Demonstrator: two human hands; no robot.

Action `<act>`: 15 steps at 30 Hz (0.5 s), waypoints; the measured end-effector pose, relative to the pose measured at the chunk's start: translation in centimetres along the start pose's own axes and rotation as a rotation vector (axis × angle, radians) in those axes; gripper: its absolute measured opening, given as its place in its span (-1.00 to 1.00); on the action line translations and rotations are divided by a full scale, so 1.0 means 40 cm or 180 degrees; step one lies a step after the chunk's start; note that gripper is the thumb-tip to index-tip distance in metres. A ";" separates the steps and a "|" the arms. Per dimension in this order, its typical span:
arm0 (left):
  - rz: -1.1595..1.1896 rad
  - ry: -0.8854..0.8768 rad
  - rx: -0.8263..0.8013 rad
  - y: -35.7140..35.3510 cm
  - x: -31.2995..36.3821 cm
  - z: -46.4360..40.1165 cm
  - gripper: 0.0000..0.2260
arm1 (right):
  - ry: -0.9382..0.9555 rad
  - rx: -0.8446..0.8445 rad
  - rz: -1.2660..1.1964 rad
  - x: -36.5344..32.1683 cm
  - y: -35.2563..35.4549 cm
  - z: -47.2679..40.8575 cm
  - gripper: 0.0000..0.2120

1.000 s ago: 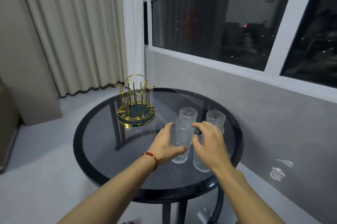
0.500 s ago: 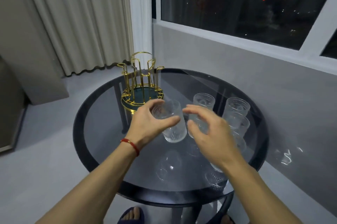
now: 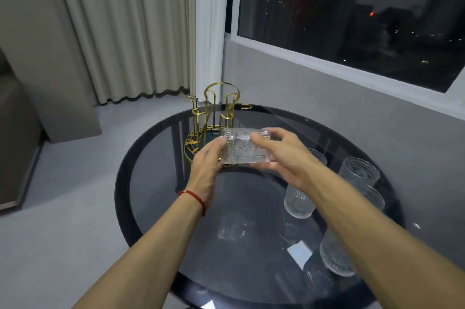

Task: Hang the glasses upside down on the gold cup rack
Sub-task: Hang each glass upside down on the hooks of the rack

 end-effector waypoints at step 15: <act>-0.4506 -0.1278 -0.0041 0.064 -0.210 -0.105 -0.36 | 0.1794 0.1190 0.1361 -0.374 -0.082 -0.365 -0.30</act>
Point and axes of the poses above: each hand's wrist, its own z-axis away from the middle knuckle, its own y-axis out of the back of the hand, x = y × z, the point moved 6 cm from there along -z, towards the middle knuckle, and after that the axes turned 7 degrees about x, right-handed, at the moved point
